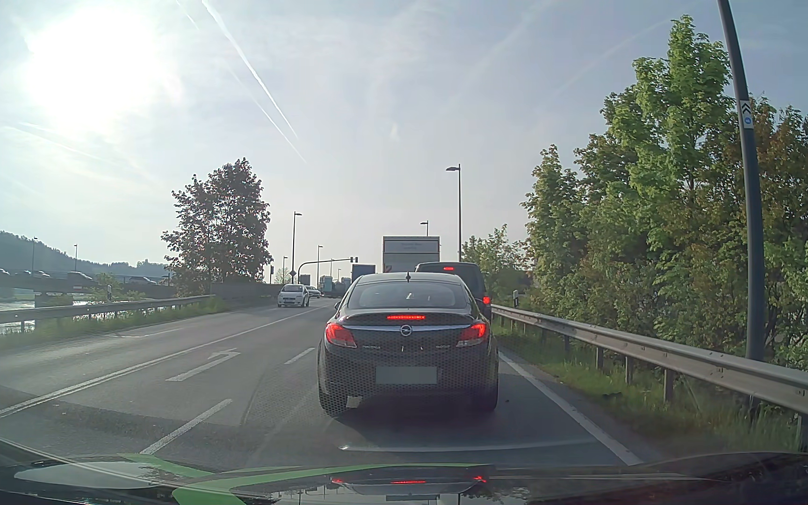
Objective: Follow the waypoints while adhering to traffic rules and regulations
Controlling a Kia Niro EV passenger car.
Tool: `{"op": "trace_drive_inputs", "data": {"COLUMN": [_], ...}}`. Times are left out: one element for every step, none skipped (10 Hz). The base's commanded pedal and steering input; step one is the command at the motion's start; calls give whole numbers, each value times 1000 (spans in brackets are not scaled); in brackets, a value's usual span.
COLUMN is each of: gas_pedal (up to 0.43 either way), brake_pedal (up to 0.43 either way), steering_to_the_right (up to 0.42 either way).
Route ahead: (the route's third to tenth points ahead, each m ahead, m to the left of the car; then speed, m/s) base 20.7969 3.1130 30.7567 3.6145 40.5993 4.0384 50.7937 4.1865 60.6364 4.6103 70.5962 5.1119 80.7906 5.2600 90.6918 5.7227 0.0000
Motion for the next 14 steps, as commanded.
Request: {"op": "trace_drive_inputs", "data": {"gas_pedal": [0, 0, 0, 0, 0, 0, 0, 0, 0, 0, 0, 0, 0, 0], "brake_pedal": [268, 268, 268, 268, 268, 268, 268, 268, 268, 268, 268, 268, 268, 268], "steering_to_the_right": [0, 1, 0, 0, 0, 0, 0, 0, 0, 1, 0, 0, 0, 0]}}
